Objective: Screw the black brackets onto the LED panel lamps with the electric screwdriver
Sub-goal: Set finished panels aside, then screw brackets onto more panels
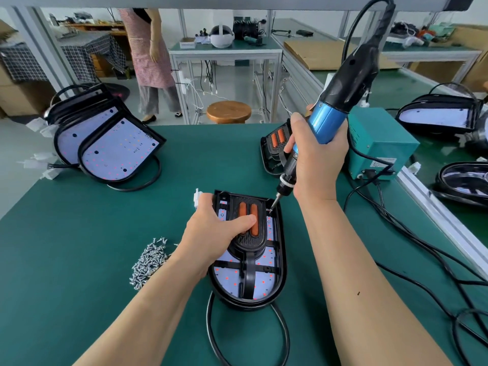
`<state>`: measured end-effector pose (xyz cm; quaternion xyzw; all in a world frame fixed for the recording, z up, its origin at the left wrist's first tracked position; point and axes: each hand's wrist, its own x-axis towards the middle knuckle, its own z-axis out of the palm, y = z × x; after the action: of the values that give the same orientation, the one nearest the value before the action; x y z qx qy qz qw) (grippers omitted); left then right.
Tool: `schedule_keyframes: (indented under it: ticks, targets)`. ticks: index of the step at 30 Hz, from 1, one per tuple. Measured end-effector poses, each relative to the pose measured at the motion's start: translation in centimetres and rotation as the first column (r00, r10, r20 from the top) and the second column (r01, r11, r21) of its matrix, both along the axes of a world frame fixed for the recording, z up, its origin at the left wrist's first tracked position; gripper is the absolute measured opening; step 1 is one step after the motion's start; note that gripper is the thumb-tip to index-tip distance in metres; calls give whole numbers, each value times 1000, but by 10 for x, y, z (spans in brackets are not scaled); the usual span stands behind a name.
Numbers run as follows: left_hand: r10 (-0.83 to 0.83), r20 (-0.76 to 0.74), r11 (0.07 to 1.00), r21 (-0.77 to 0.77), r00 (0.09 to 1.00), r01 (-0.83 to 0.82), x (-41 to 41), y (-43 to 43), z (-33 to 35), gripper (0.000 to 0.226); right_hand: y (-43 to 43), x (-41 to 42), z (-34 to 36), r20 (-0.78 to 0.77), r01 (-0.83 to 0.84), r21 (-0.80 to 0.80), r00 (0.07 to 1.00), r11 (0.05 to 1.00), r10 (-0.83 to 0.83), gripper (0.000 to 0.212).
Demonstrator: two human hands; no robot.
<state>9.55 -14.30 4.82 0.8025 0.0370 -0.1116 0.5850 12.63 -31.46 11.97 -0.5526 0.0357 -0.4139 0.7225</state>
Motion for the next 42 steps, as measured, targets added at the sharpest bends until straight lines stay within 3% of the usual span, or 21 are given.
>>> schedule_keyframes:
  ticks: [13, 18, 20, 22, 25, 27, 29, 32, 42]
  targets:
    - [-5, 4, 1000, 7, 1000, 5, 1, 0, -1, 63, 7, 5, 3, -20, -156, -171, 988, 973, 155, 22]
    - [-6, 9, 1000, 16, 1000, 6, 0, 0, 0, 63, 10, 0, 4, -1, -345, -254, 934, 903, 357, 23]
    - [-3, 9, 1000, 20, 1000, 3, 0, 1, 0, 63, 17, 1, 4, -9, -255, -273, 965, 928, 262, 22]
    - [0, 7, 1000, 24, 1000, 0, -1, 1, 0, 64, 23, 5, 2, -26, -45, -249, 999, 967, 40, 23]
    - [1, 6, 1000, 22, 1000, -1, -2, 1, 1, 63, 15, 9, 1, -94, 172, -134, 978, 976, -186, 23]
    - [0, 4, 1000, 17, 1000, 0, -2, 0, 2, 64, 2, 10, -1, -103, 105, -23, 989, 994, -107, 23]
    - [0, 1, 1000, 7, 1000, 0, -2, 0, 2, 65, -8, 10, -3, -68, -86, 51, 994, 995, 89, 24]
    - [-2, 0, 1000, 9, 1000, 2, -2, 1, 1, 65, -10, 9, -4, -14, -249, 14, 968, 969, 249, 30]
    - [-13, -4, 1000, 2, 1000, 13, -3, 2, 2, 62, 7, 8, -1, 14, -150, -68, 988, 986, 151, 26]
